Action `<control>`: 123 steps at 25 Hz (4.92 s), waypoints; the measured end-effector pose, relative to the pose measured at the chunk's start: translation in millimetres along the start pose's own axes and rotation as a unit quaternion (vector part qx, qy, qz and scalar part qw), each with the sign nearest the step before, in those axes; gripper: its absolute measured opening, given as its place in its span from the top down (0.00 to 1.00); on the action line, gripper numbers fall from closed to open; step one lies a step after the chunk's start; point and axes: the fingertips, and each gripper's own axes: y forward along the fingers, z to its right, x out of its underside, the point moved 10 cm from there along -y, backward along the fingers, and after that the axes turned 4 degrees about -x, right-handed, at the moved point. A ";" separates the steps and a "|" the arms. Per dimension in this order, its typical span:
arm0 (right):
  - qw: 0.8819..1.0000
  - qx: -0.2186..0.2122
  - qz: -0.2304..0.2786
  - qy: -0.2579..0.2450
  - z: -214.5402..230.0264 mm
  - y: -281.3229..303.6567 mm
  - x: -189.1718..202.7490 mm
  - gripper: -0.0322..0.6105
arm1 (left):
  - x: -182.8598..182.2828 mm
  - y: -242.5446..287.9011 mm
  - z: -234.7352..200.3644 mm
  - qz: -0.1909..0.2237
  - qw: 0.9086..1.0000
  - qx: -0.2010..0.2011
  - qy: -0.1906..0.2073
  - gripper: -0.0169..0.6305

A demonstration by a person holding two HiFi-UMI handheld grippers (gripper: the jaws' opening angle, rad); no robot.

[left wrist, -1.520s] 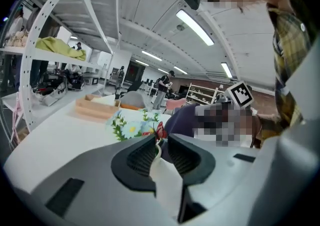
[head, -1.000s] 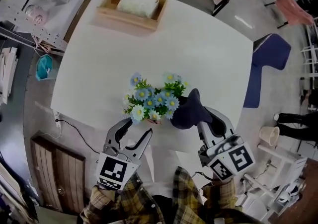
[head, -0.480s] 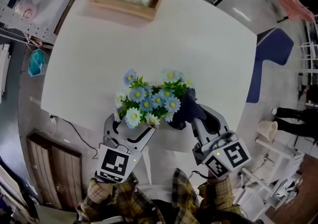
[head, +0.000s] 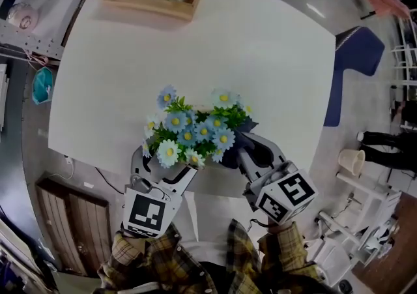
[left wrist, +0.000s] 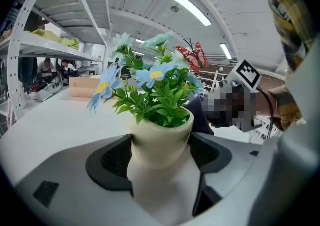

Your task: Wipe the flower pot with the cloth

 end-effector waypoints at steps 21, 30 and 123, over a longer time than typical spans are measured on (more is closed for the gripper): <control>0.998 -0.022 -0.040 -0.032 6.3 10.2 -13.4 0.92 | -9.9 -3.2 -11.4 -0.034 0.994 0.022 0.097 0.48; 0.996 -0.034 -0.063 -0.061 18.4 24.3 -27.6 0.92 | -4.4 -3.8 -13.1 -0.027 0.994 0.032 0.097 0.48; 0.984 0.018 0.016 0.176 -13.7 2.4 21.7 0.92 | 11.3 -34.2 66.5 -0.014 0.999 -0.044 -0.015 0.42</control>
